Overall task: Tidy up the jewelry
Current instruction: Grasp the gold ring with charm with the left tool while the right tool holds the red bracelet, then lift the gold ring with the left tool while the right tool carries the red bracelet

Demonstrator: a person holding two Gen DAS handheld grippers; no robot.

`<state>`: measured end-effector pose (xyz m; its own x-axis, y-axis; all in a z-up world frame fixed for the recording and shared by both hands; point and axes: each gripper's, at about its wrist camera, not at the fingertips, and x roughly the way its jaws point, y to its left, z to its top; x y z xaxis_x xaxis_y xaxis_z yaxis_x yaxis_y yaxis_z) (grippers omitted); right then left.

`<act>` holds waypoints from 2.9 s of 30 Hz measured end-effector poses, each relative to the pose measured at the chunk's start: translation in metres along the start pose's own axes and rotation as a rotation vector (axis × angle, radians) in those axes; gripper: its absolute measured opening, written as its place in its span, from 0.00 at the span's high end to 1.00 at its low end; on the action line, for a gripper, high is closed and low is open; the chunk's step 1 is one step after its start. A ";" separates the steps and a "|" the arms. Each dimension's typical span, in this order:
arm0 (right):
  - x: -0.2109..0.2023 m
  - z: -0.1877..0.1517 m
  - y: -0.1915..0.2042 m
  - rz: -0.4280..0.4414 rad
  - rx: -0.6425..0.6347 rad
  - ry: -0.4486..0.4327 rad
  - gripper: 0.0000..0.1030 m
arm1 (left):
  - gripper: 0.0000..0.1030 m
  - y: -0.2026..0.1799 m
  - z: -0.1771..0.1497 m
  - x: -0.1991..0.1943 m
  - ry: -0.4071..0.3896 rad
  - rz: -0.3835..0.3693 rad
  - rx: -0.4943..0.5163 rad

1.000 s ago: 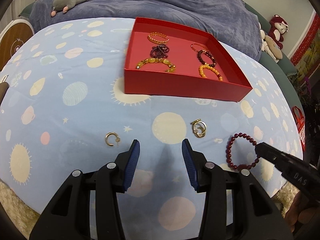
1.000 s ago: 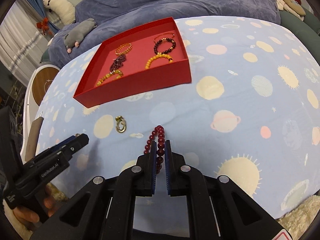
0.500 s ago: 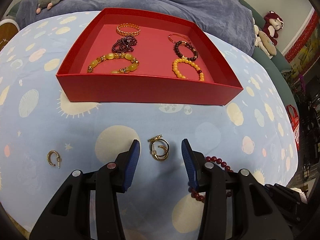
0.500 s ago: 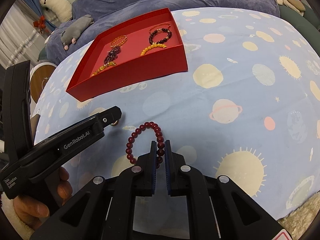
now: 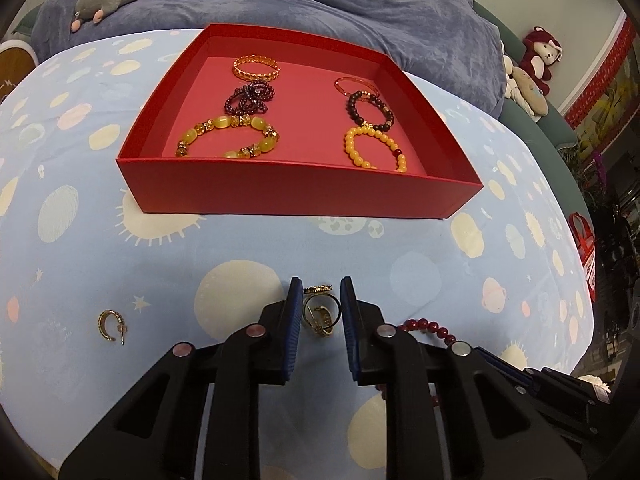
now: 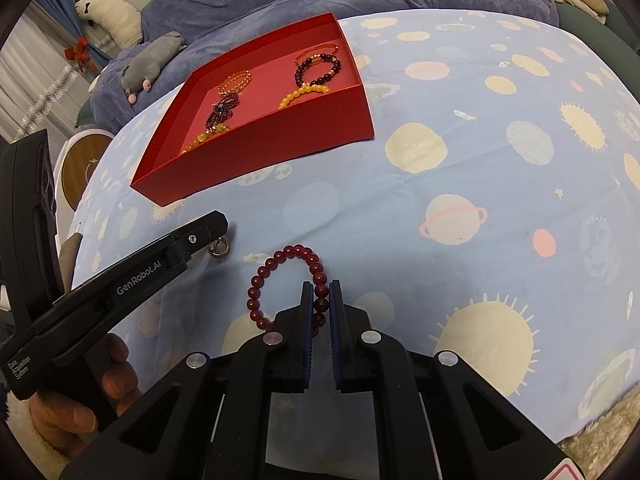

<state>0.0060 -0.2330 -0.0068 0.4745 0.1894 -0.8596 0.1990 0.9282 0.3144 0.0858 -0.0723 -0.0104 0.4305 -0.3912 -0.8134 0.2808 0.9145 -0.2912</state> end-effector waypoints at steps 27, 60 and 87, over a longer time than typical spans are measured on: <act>-0.062 0.040 0.033 0.055 -0.069 -0.161 0.93 | 0.82 0.051 0.039 -0.098 -0.136 0.000 -0.068; -0.036 0.016 0.036 0.066 -0.054 -0.073 0.92 | 0.74 0.035 -0.040 -0.042 0.086 -0.004 -0.011; -0.028 0.015 0.031 0.074 -0.035 -0.065 0.92 | 0.81 0.020 -0.036 -0.020 0.063 0.025 0.031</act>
<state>0.0114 -0.2144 0.0333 0.5418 0.2377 -0.8062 0.1317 0.9233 0.3607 0.0520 -0.0423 -0.0179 0.3835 -0.3603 -0.8504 0.2976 0.9199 -0.2555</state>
